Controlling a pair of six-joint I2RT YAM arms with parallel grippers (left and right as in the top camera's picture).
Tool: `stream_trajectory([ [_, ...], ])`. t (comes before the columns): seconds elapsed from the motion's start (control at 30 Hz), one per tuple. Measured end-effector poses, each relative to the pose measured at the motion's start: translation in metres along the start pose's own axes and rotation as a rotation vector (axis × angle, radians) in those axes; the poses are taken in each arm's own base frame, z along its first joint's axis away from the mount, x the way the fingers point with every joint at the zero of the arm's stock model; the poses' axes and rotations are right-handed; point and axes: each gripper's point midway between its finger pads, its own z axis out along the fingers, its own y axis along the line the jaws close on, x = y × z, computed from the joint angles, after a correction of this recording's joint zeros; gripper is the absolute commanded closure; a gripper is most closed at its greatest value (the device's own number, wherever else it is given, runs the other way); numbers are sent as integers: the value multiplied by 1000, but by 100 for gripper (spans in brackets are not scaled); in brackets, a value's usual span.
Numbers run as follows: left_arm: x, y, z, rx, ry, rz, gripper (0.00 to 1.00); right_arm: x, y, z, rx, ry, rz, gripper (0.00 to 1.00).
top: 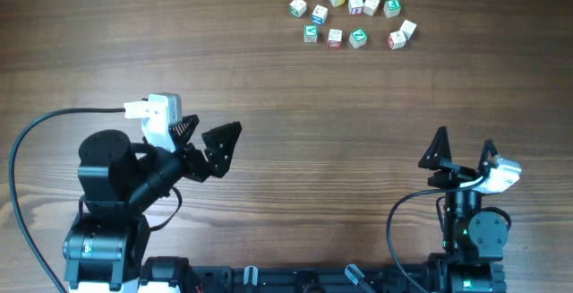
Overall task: Form a horizontal line
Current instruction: 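Raise the left arm and reach toward the block cluster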
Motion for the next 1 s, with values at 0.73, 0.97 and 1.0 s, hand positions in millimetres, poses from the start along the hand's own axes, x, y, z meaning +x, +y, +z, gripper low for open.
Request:
stream_trajectory([
  [0.73,-47,20,79,3,113,-78,0,0,0,0,0,0,0,0],
  [0.97,-64,9,83,-17,53,-18,0,0,0,0,0,0,0,0],
  [1.0,-67,9,83,-36,42,-11,0,0,0,0,0,0,0,0],
])
